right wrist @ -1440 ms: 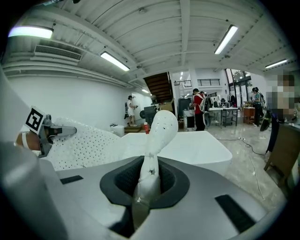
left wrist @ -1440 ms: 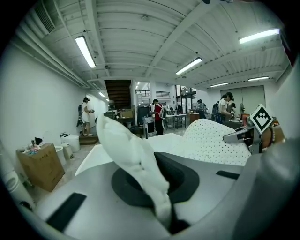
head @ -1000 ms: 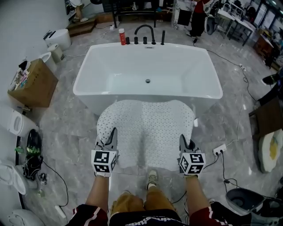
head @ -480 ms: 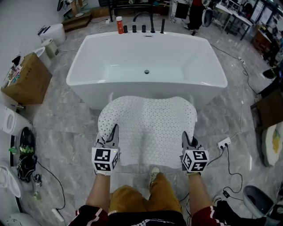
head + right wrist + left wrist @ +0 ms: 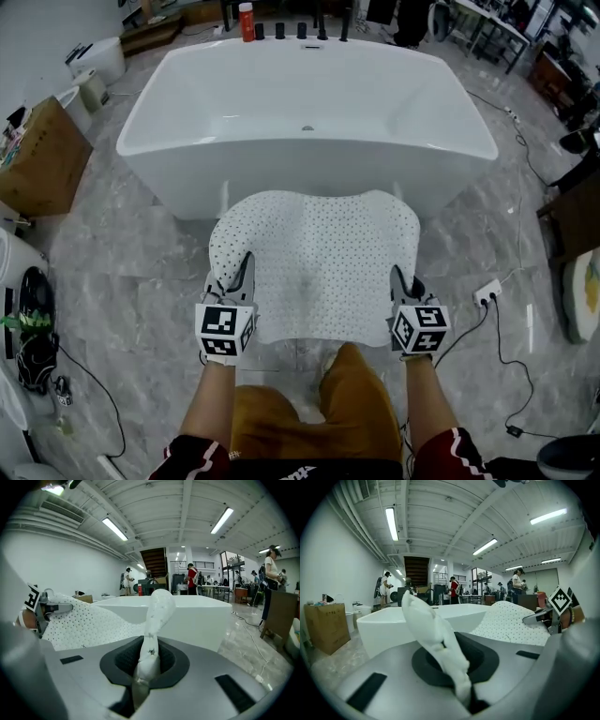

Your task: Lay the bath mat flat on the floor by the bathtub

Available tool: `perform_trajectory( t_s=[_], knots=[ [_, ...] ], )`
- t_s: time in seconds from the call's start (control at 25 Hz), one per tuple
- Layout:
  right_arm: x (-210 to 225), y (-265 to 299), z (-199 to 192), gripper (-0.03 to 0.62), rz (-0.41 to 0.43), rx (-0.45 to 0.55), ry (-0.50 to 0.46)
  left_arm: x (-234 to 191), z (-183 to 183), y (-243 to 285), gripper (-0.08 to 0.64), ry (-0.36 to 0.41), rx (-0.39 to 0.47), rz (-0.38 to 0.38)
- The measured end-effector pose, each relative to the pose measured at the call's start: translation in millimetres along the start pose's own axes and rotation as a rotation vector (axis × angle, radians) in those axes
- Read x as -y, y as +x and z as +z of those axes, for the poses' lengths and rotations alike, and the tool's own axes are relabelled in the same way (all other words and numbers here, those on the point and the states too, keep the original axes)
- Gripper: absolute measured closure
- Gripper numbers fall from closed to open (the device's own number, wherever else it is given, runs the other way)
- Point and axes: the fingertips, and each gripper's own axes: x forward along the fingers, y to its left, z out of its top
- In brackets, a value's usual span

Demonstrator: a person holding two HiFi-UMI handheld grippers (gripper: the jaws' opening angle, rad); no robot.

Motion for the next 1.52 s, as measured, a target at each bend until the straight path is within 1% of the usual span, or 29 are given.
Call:
perform_trajectory(
  t_s=[0.12, 0.24, 0.4, 0.52, 0.72, 0.88, 1.0, 1.24, 1.4, 1.52],
  knots=[
    [2.7, 23.2, -31.4, 0.546, 0.003, 0.017, -0.004, -6.7, -37.5, 17.1, 0.538, 0.02, 0.021, 0.001],
    [7.1, 42.7, -57.6, 0.546, 0.006, 0.032, -0.008, -12.8, -71.0, 32.4, 0.538, 0.013, 0.042, -0.004],
    [14.0, 61.8, -88.7, 0.546, 0.006, 0.051, -0.002, -8.5, -101.0, 49.0, 0.538, 0.006, 0.079, -0.024],
    [15.6, 70.7, -103.3, 0.546, -0.006, 0.052, 0.004, -9.1, -114.1, 54.8, 0.538, -0.006, 0.094, -0.035],
    [16.8, 80.1, -112.0, 0.546, -0.023, 0.057, -0.017, -19.5, -134.8, 61.4, 0.538, -0.024, 0.102, -0.032],
    [22.9, 92.2, -120.3, 0.546, -0.028, 0.064, 0.011, -25.3, -146.5, 69.5, 0.538, -0.009, 0.093, -0.022],
    [24.0, 105.3, -130.9, 0.546, -0.034, 0.047, 0.021, -30.7, -153.1, 74.0, 0.538, 0.005, 0.081, -0.01],
    [33.1, 136.2, -159.6, 0.546, -0.022, 0.019, -0.01, -28.8, -168.9, 93.5, 0.538, 0.075, 0.06, 0.019],
    [37.7, 160.0, -174.1, 0.546, -0.022, 0.004, -0.034, -33.5, -188.2, 112.7, 0.538, 0.074, 0.035, 0.042],
    [42.3, 178.3, -186.0, 0.546, -0.016, 0.0, -0.029, -34.8, -207.0, 129.7, 0.538, 0.078, 0.011, 0.056]
  ],
)
